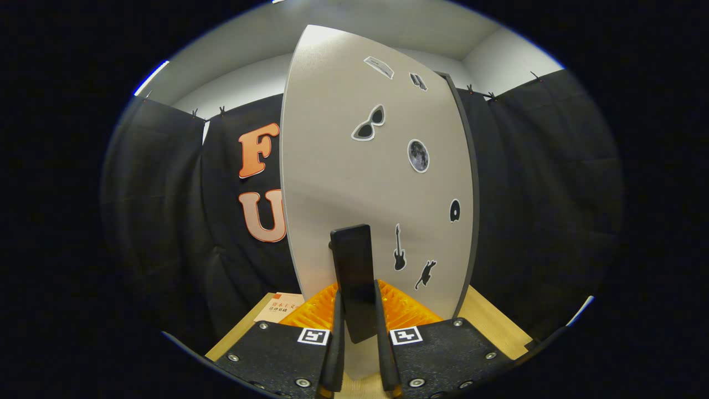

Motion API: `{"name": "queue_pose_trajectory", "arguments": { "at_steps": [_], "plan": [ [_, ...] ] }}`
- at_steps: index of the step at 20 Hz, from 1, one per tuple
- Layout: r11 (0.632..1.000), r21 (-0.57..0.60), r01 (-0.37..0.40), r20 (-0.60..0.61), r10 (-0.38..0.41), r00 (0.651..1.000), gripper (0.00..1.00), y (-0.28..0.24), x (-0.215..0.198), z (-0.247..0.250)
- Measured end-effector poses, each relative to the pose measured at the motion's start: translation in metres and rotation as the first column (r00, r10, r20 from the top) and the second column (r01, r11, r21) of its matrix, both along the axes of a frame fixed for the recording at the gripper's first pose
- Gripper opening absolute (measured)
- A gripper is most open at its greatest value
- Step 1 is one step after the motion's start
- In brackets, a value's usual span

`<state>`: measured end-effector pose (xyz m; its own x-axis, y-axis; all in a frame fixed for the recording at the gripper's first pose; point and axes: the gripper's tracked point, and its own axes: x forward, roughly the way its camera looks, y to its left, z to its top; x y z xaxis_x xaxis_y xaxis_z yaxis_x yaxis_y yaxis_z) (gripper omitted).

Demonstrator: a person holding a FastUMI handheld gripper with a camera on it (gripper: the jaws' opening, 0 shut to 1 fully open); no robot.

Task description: Open the shoe cabinet door, grab the shoes and put them into the shoe cabinet, then close the shoe cabinet door.

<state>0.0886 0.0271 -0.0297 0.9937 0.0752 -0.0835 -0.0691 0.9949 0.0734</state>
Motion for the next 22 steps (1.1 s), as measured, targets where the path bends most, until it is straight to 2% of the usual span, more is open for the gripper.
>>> {"name": "queue_pose_trajectory", "arguments": {
  "at_steps": [7, 14, 22],
  "plan": [
    [0.994, -0.013, 0.109, -0.014, -0.11, 0.994, 0.25, -0.065, -0.044, -0.001],
    [0.979, -0.012, 0.203, -0.021, -0.204, 0.979, 0.25, -0.129, -0.069, -0.001],
    [0.947, -0.004, 0.322, -0.042, -0.322, 0.946, 0.24, -0.204, -0.101, -0.008]
  ]
}}
